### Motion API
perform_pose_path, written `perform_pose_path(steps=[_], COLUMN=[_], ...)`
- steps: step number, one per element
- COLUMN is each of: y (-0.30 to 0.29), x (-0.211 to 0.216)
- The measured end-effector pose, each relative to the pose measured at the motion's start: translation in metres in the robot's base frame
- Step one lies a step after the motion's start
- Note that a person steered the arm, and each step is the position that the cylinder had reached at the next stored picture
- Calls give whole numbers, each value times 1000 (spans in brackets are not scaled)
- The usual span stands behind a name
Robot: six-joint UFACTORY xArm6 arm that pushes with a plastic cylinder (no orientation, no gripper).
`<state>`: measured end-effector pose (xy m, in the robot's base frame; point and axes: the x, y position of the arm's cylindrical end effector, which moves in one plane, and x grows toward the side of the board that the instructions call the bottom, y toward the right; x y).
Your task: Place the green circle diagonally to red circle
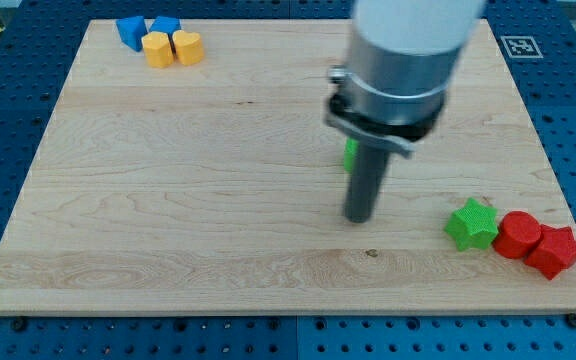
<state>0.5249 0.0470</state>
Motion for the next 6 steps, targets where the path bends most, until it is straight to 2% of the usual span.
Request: perform_pose_path(steps=[1,2,3,6], y=[-53,-71,-46,48], x=[-23,-66,-77,-76])
